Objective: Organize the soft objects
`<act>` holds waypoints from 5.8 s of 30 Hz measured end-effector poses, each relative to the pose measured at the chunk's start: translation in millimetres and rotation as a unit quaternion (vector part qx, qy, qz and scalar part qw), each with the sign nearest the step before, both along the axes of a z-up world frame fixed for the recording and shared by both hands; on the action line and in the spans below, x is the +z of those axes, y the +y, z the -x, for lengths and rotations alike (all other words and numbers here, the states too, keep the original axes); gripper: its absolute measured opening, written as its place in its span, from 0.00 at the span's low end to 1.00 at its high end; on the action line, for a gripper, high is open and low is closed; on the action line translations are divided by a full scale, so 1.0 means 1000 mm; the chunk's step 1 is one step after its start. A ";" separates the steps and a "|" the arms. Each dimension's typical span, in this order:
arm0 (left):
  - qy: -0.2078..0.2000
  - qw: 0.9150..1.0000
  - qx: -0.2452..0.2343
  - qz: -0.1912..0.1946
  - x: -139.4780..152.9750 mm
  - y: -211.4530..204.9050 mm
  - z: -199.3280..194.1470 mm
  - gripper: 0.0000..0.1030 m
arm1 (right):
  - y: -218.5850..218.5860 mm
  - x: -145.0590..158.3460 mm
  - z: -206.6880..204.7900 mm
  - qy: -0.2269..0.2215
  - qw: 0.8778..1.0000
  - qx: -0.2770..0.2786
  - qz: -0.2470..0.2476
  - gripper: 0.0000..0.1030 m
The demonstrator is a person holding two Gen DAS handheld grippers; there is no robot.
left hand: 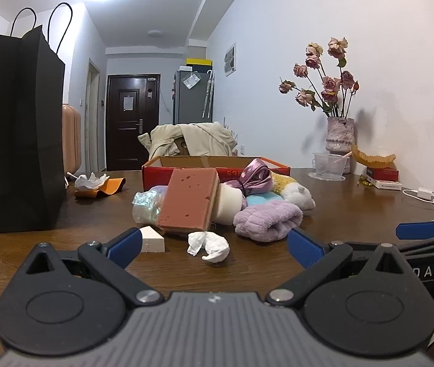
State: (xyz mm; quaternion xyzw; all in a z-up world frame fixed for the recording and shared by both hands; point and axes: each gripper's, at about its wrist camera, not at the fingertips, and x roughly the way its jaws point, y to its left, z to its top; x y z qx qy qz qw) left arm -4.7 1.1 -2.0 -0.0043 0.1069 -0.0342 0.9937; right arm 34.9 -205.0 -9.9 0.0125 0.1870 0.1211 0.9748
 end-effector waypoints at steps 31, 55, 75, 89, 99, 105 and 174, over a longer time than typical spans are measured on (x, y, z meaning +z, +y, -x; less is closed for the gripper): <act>0.002 1.000 -0.006 0.007 0.000 0.003 -0.005 1.00 | -0.006 -0.002 -0.006 0.001 1.000 -0.010 -0.009 1.00; 0.123 0.967 0.016 0.224 0.031 0.100 -0.130 0.92 | 0.049 0.078 -0.157 0.041 0.993 0.113 -0.015 1.00; 0.238 0.919 -0.065 0.308 0.004 0.097 -0.218 0.57 | 0.075 0.044 -0.234 0.133 0.983 0.124 -0.027 0.24; 0.254 0.912 -0.053 0.317 -0.001 0.096 -0.226 0.33 | 0.061 0.038 -0.240 0.135 0.981 0.126 -0.050 0.26; 0.154 0.937 -0.101 0.296 0.086 0.089 -0.210 0.33 | 0.035 0.119 -0.212 0.034 0.988 0.129 -0.079 0.26; 0.123 0.950 -0.105 0.267 0.145 0.077 -0.230 0.33 | 0.031 0.180 -0.219 -0.005 0.988 0.133 -0.081 0.25; -0.032 0.995 -0.084 0.033 0.058 0.048 -0.059 1.00 | 0.002 0.073 -0.051 -0.093 0.995 -0.030 0.002 0.98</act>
